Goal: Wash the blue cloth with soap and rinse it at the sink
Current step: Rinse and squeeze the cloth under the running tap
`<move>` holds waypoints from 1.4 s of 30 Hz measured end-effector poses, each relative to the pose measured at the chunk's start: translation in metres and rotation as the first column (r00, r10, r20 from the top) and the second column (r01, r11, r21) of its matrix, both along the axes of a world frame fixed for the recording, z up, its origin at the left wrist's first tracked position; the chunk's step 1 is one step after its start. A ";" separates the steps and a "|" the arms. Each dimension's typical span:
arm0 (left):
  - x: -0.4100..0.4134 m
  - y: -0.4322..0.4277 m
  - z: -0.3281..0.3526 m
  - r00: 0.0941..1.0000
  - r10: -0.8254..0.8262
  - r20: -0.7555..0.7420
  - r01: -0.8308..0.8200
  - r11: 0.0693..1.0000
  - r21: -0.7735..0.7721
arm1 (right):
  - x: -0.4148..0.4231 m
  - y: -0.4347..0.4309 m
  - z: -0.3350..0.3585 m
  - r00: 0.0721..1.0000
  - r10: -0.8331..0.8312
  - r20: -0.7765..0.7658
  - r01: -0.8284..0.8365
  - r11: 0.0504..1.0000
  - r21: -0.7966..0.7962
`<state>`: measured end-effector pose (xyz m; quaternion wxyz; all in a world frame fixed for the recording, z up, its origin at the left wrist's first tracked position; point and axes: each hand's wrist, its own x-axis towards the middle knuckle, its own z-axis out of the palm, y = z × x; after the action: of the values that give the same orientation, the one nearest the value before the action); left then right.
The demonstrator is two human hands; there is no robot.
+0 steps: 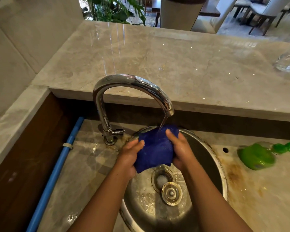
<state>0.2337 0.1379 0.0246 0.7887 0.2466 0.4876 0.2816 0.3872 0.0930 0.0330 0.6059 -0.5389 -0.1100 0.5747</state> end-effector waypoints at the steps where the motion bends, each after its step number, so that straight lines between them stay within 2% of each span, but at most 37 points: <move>1: 0.001 0.001 -0.001 1.000 -0.003 -0.004 0.003 0.997 -0.071 | -0.001 0.000 0.006 0.999 0.013 0.031 -0.013 1.000 0.017; 5: 0.006 -0.001 0.008 0.988 -0.132 0.082 0.150 0.951 -0.272 | -0.006 0.000 0.025 0.994 0.089 0.058 -0.092 0.995 0.047; 7: 0.011 0.000 0.007 0.983 -0.146 0.110 0.169 0.955 -0.244 | -0.007 0.001 0.030 0.988 0.128 0.092 -0.133 0.990 0.048; 10: 0.019 0.004 0.004 0.997 -0.045 0.057 0.049 0.996 -0.076 | -0.008 0.000 0.022 0.972 0.080 0.222 -0.092 0.995 0.046; 11: 0.021 0.006 0.004 1.000 -0.002 0.025 0.003 1.000 -0.028 | -0.008 -0.001 0.018 0.942 0.024 0.335 -0.041 0.998 0.043; 12: 0.022 0.006 0.006 1.000 0.020 -0.008 -0.020 1.000 0.022 | -0.008 -0.002 0.014 0.872 -0.023 0.490 0.004 0.999 0.039; 14: 0.022 0.010 0.010 0.997 -0.036 -0.067 0.045 0.990 0.136 | -0.007 -0.008 0.004 0.679 -0.078 0.730 0.079 0.996 0.033; 15: 0.022 0.012 0.012 0.989 -0.093 -0.115 0.115 0.974 0.197 | -0.008 -0.012 0.002 0.608 -0.096 0.788 0.106 0.994 0.040; 17: 0.022 0.015 0.018 0.954 -0.165 -0.250 0.237 0.927 0.293 | -0.012 -0.015 0.000 0.534 -0.115 0.838 0.129 0.990 0.053; 18: 0.024 0.016 0.020 0.939 -0.157 -0.305 0.256 0.913 0.318 | -0.015 -0.014 0.001 0.537 -0.122 0.835 0.130 0.990 0.061; 19: 0.029 0.016 0.019 0.934 -0.113 -0.338 0.228 0.919 0.322 | -0.019 -0.013 0.004 0.584 -0.144 0.799 0.137 0.988 0.078; 21: 0.042 0.014 0.018 0.942 0.006 -0.336 0.105 0.944 0.312 | -0.031 -0.010 0.012 0.722 -0.201 0.663 0.152 0.980 0.131; 22: 0.049 0.012 0.017 0.952 0.047 -0.303 0.038 0.962 0.271 | -0.037 -0.009 0.014 0.751 -0.215 0.624 0.153 0.976 0.153; 23: 0.054 0.011 0.016 0.964 0.072 -0.254 -0.018 0.978 0.210 | -0.044 -0.010 0.017 0.745 -0.211 0.633 0.132 0.976 0.170; 25: 0.058 0.008 0.014 0.992 0.083 -0.098 -0.083 0.997 -0.002 | -0.053 -0.009 0.015 0.656 -0.155 0.738 0.060 0.986 0.154; 27: 0.054 0.001 0.012 0.999 0.046 0.022 -0.043 0.992 -0.120 | -0.052 -0.004 0.009 0.565 -0.063 0.823 0.013 0.998 0.067; 28: 0.053 -0.003 0.007 1.000 0.011 0.025 -0.008 0.995 -0.101 | -0.049 0.001 0.007 0.550 -0.031 0.835 0.014 1.000 0.028; 30: 0.051 -0.006 0.003 0.999 0.040 -0.032 -0.041 0.999 -0.032 | -0.043 0.013 0.004 0.568 0.009 0.823 0.018 1.000 -0.023; 32: 0.048 -0.006 0.005 0.997 0.079 -0.012 -0.080 0.995 -0.059 | -0.040 0.021 0.002 0.571 0.048 0.820 0.017 0.997 -0.070; 34: 0.044 -0.005 0.002 0.997 0.061 0.046 -0.058 0.996 -0.073 | -0.035 0.026 -0.006 0.636 0.045 0.771 0.039 0.995 -0.090; 38: 0.039 -0.009 0.003 0.999 -0.043 0.027 0.040 0.992 0.119 | -0.022 0.028 -0.016 0.838 -0.063 0.542 0.189 0.965 -0.181; 42: 0.032 -0.001 0.011 0.996 0.057 0.067 -0.066 0.988 0.143 | -0.017 0.016 -0.013 0.948 -0.214 0.237 0.258 0.950 -0.174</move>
<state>0.2653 0.1366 0.0360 0.7744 0.2794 0.4484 0.3481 0.3704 0.1086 0.0204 0.5972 -0.6660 -0.0501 0.4441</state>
